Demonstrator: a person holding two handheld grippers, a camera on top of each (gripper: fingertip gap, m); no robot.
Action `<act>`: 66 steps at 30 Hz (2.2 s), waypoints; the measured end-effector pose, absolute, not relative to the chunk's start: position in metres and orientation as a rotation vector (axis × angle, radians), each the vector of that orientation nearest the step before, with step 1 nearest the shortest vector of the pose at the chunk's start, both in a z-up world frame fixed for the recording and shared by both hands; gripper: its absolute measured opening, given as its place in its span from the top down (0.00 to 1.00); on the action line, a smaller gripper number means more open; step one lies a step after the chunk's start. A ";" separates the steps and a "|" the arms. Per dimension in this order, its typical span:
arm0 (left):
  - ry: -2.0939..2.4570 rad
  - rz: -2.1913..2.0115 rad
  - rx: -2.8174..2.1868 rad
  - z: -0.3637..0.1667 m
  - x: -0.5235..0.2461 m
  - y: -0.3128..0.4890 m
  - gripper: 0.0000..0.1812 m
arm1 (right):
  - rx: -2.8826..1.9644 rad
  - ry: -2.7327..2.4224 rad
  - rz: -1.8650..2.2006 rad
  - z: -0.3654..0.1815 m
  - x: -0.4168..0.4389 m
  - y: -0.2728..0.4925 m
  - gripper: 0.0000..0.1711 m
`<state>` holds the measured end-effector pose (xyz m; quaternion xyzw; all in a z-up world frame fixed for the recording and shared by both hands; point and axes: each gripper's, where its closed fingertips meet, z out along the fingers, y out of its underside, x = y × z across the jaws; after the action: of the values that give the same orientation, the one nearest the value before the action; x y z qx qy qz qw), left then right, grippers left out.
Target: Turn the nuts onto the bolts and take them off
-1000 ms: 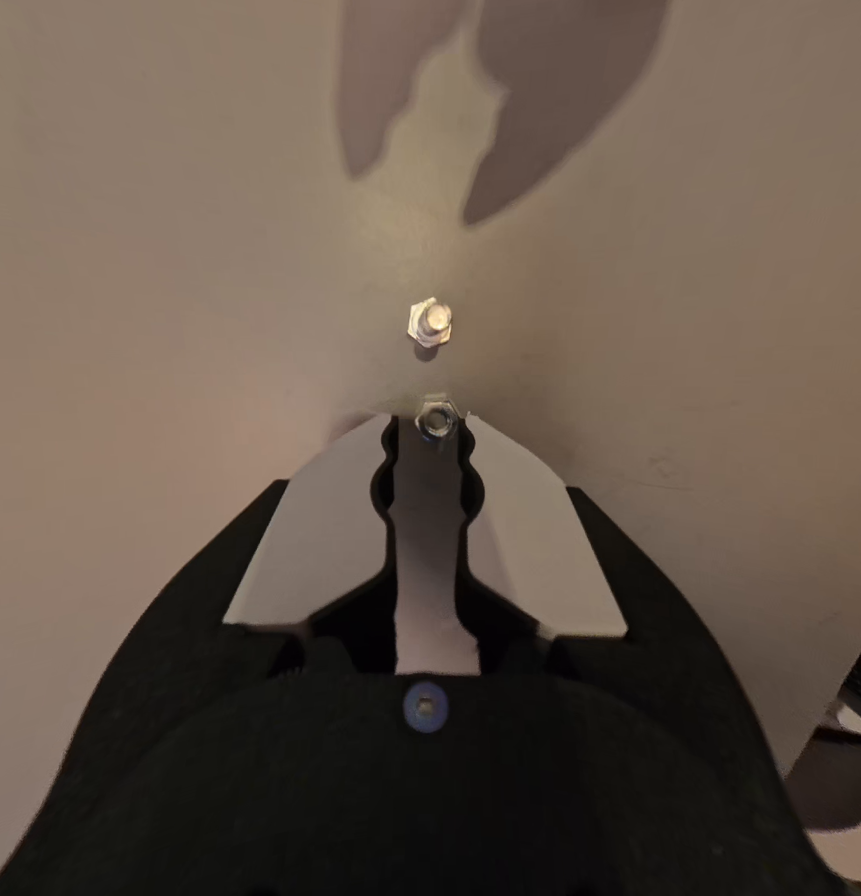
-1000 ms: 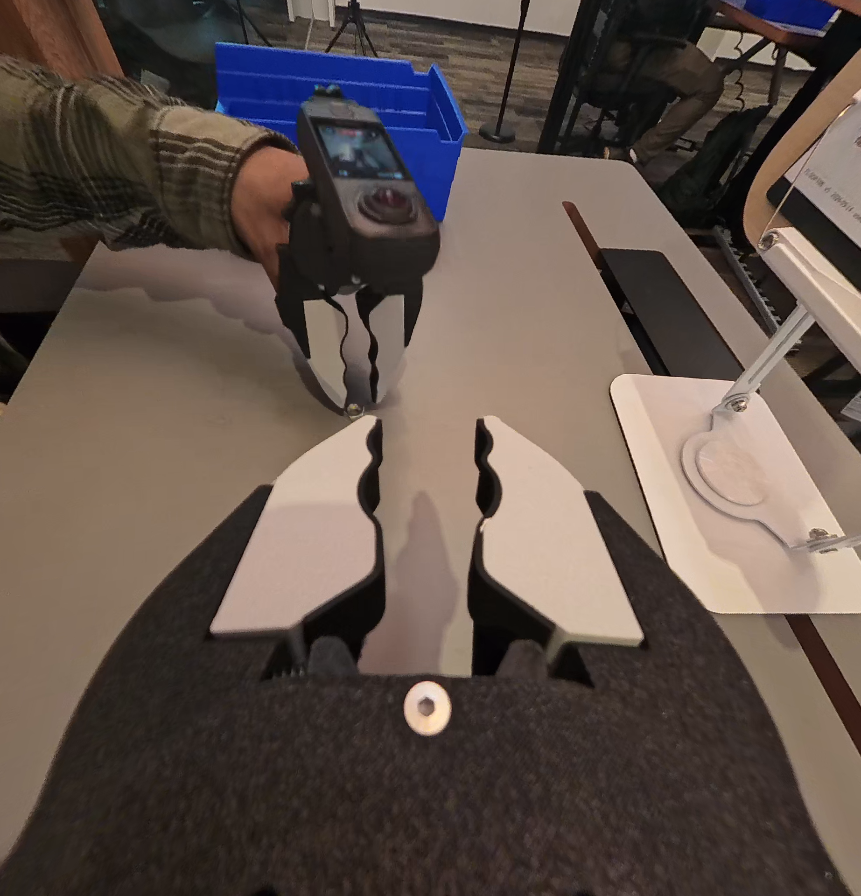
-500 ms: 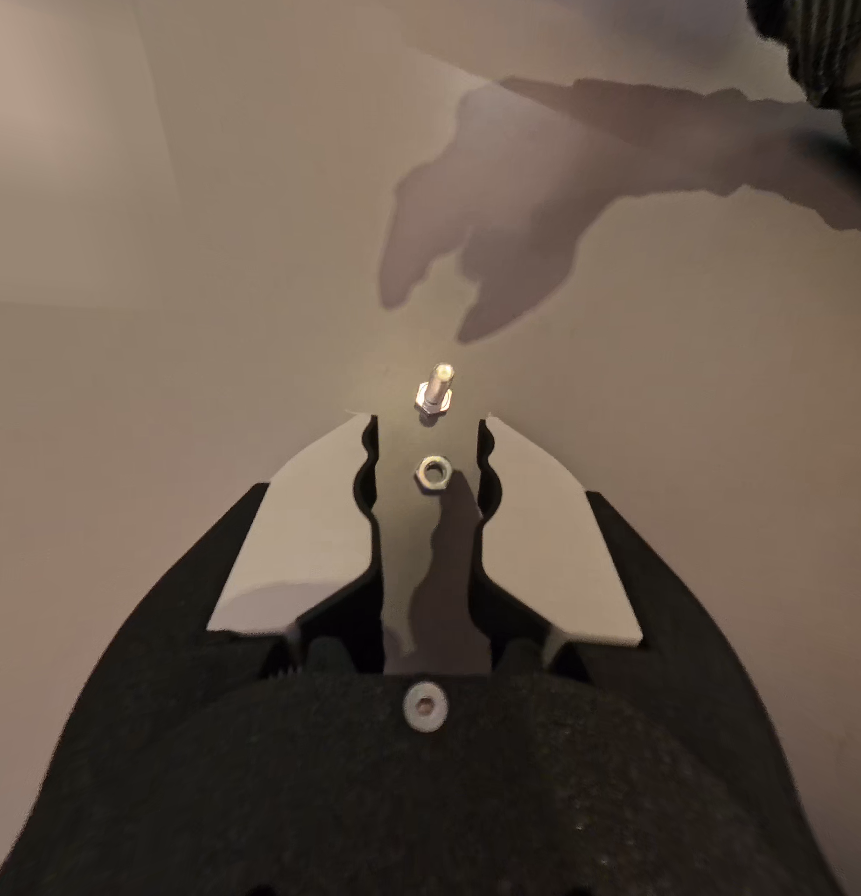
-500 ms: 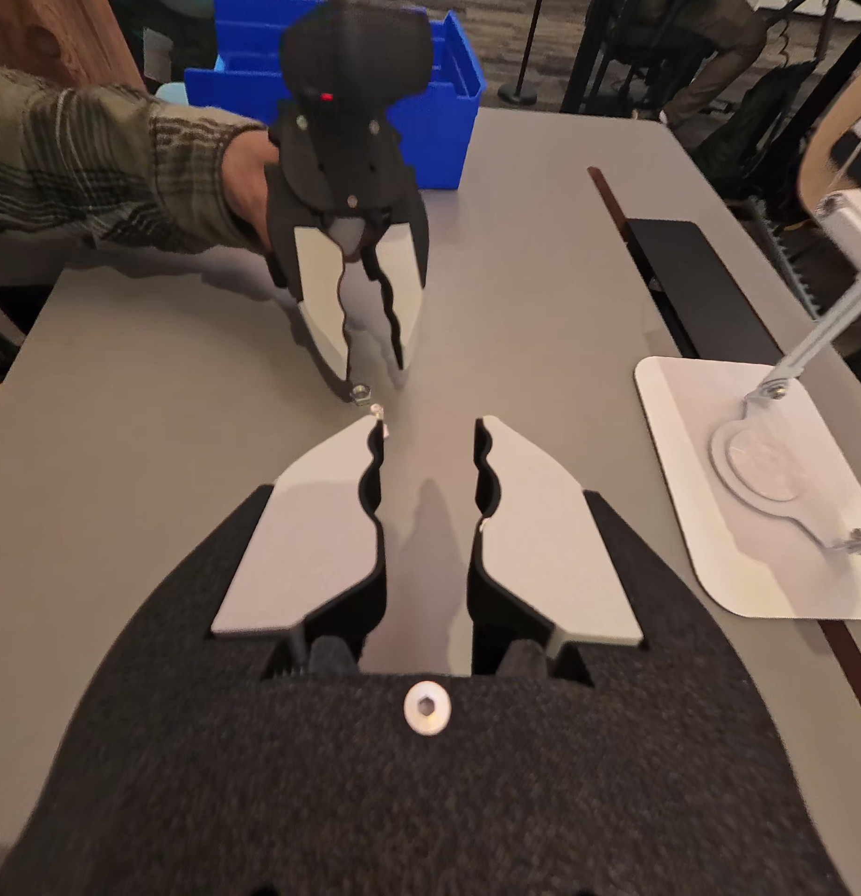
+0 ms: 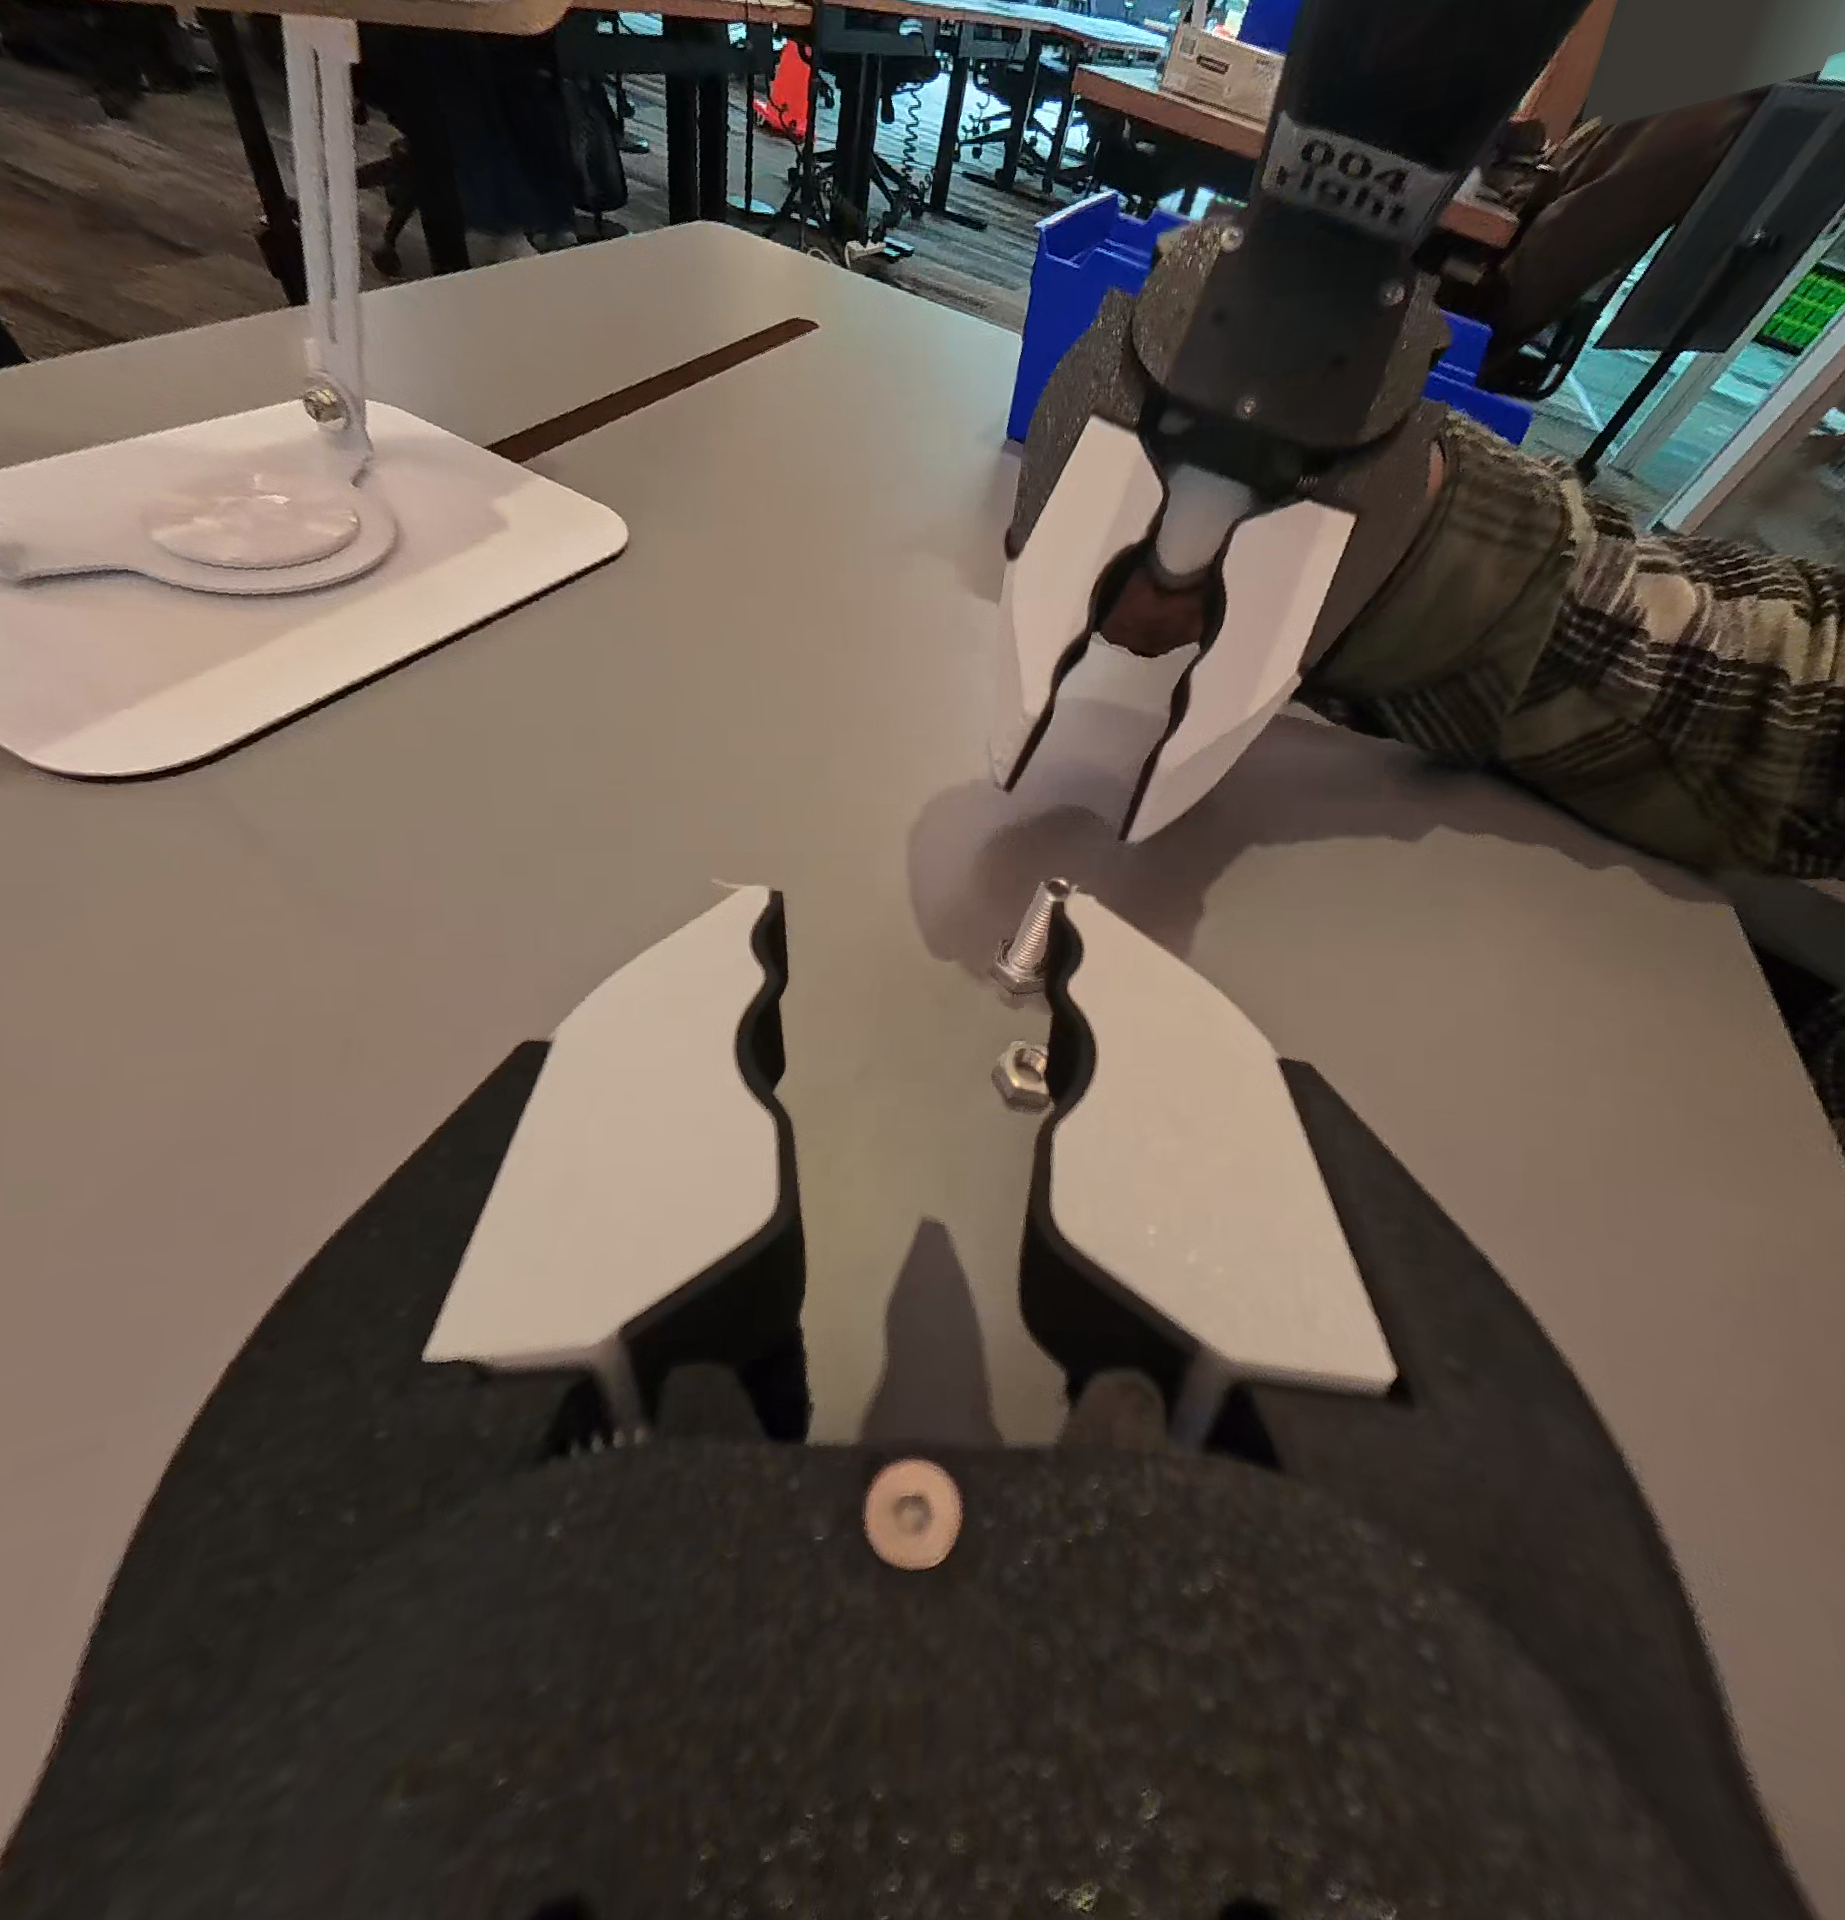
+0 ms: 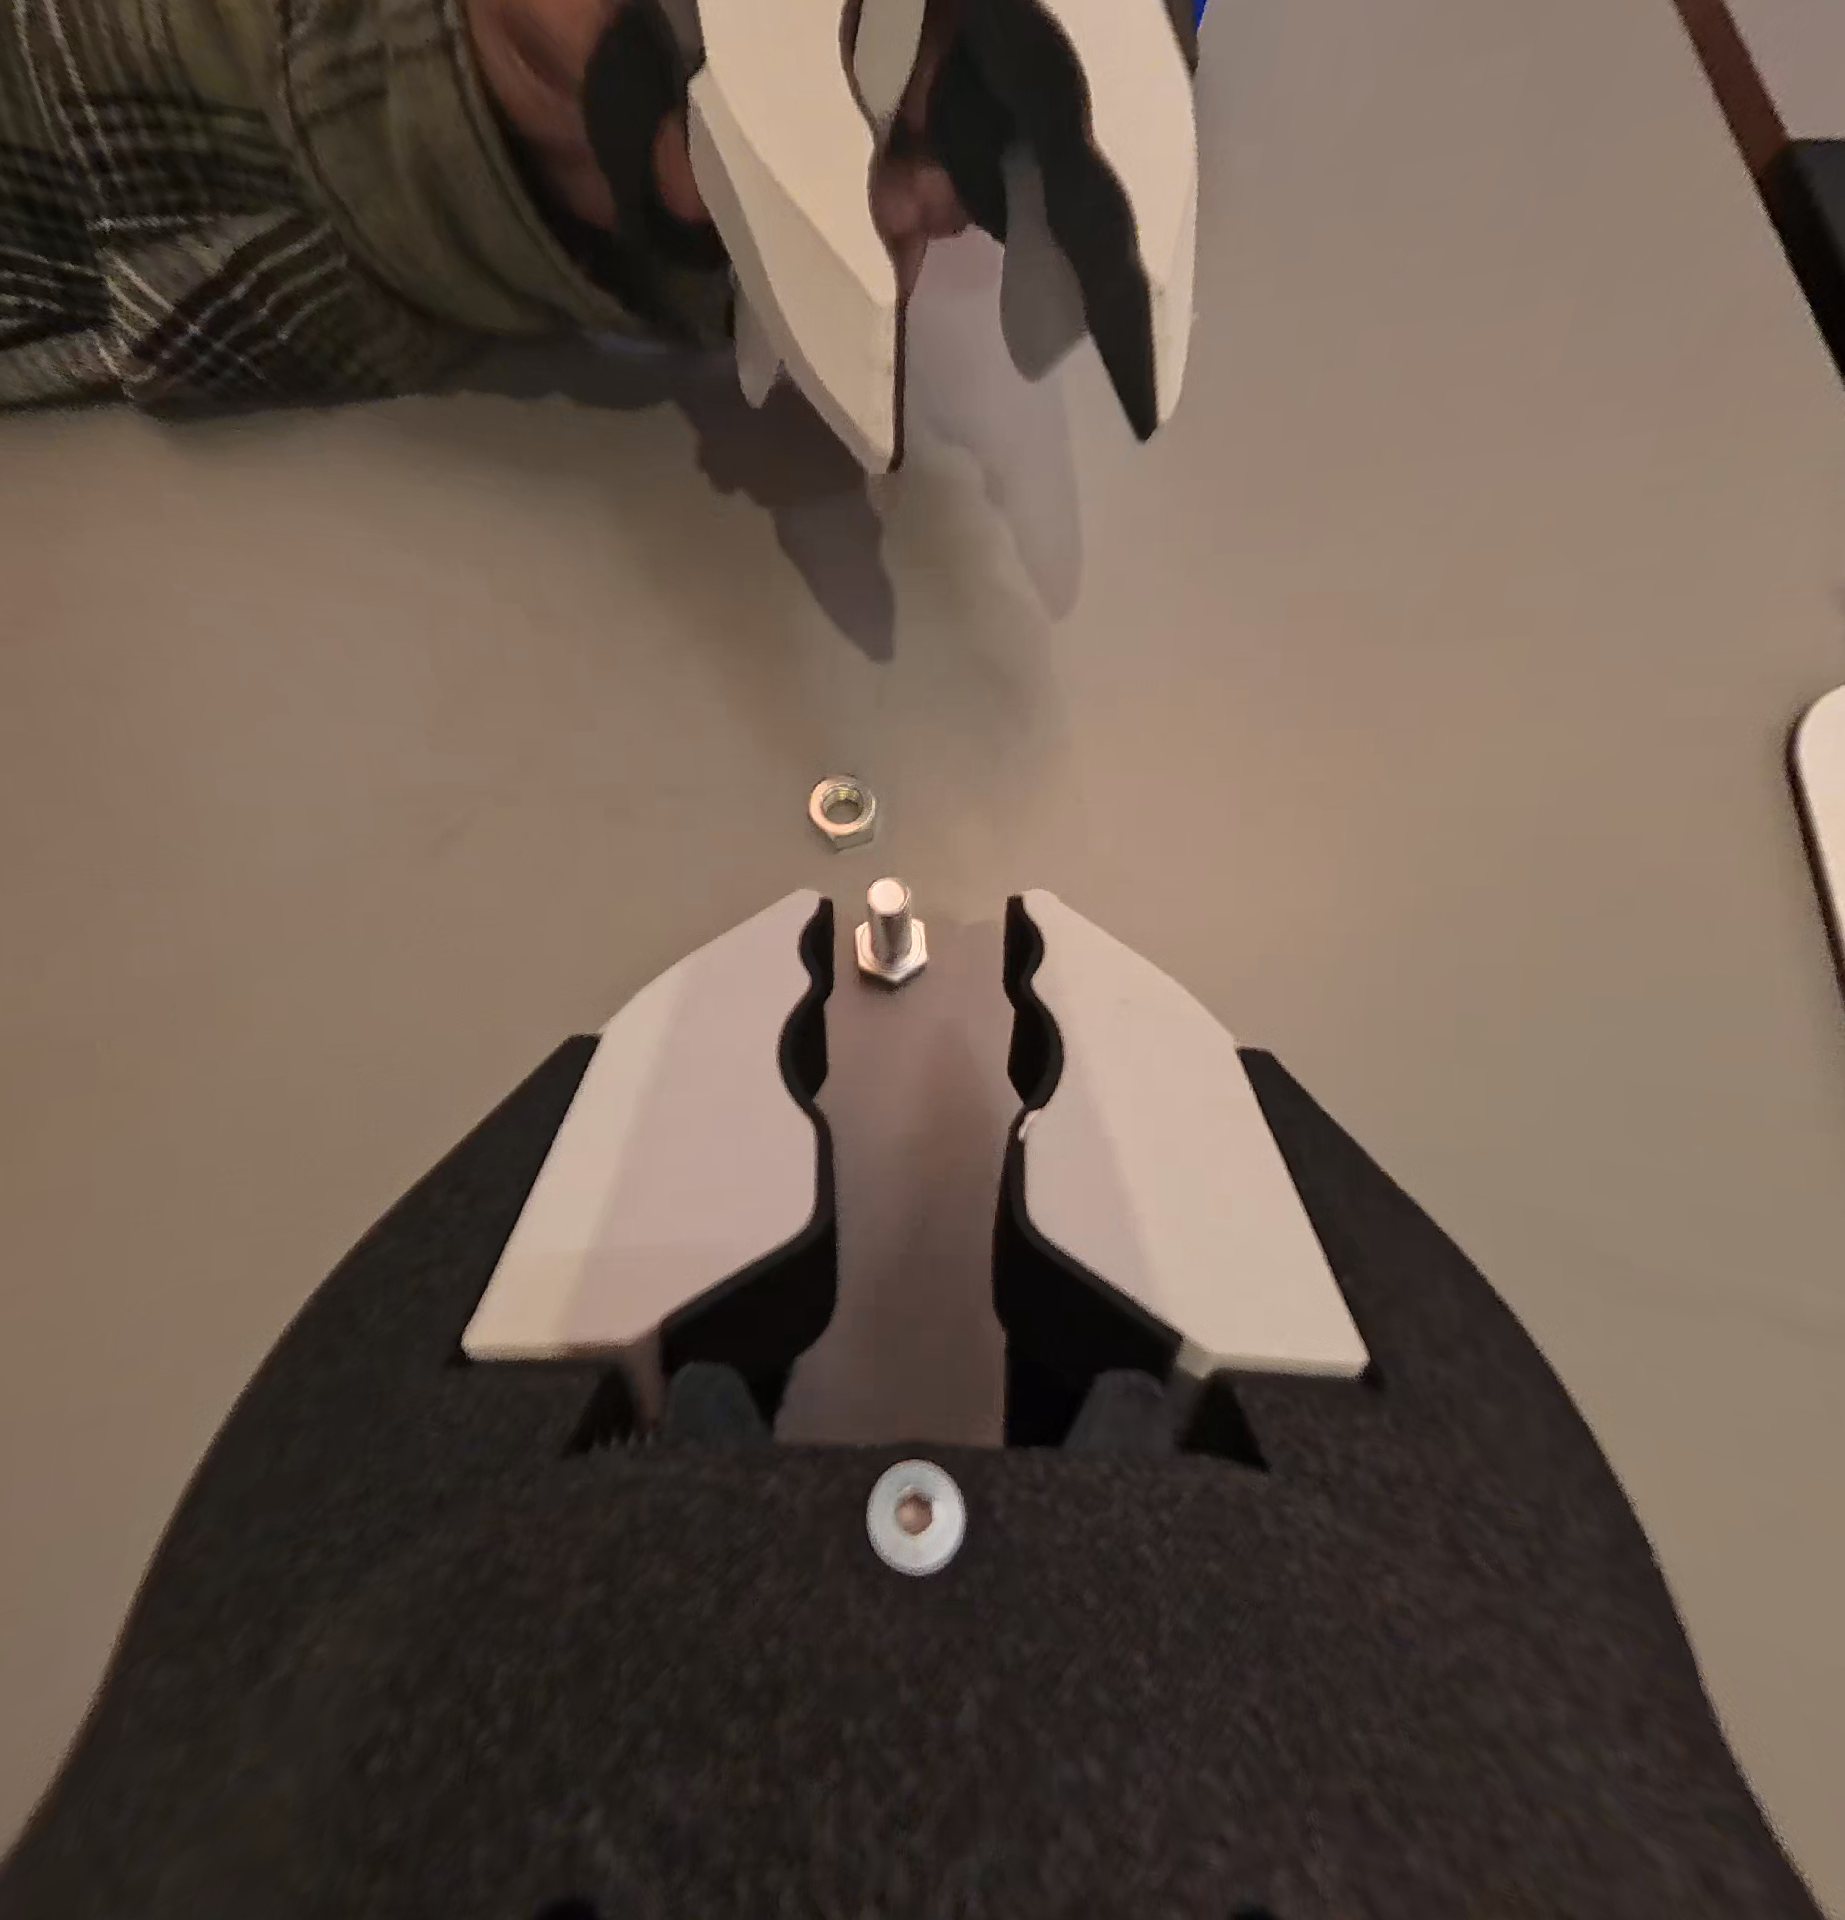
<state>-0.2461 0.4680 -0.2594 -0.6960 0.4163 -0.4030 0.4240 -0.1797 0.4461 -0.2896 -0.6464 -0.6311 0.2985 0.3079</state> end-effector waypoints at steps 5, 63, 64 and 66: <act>1.082 -0.975 -1.758 -0.265 -0.246 0.466 0.74 | -1.722 -1.678 0.794 -0.300 -0.187 0.446 0.83; 1.305 -1.211 -1.605 -0.266 -0.168 0.400 0.85 | -1.606 -1.712 0.961 -0.234 -0.202 0.403 0.95; 1.310 -1.210 -1.604 -0.266 -0.168 0.399 0.85 | -1.605 -1.715 0.958 -0.235 -0.202 0.403 0.95; 1.321 -1.202 -1.604 -0.267 -0.166 0.398 0.86 | -1.609 -1.719 0.959 -0.236 -0.202 0.402 0.95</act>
<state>-0.1664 0.3978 -0.2672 -0.6229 0.5129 -0.4666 0.3623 -0.2021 0.4024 -0.2356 -0.6047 -0.6460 0.3603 0.2954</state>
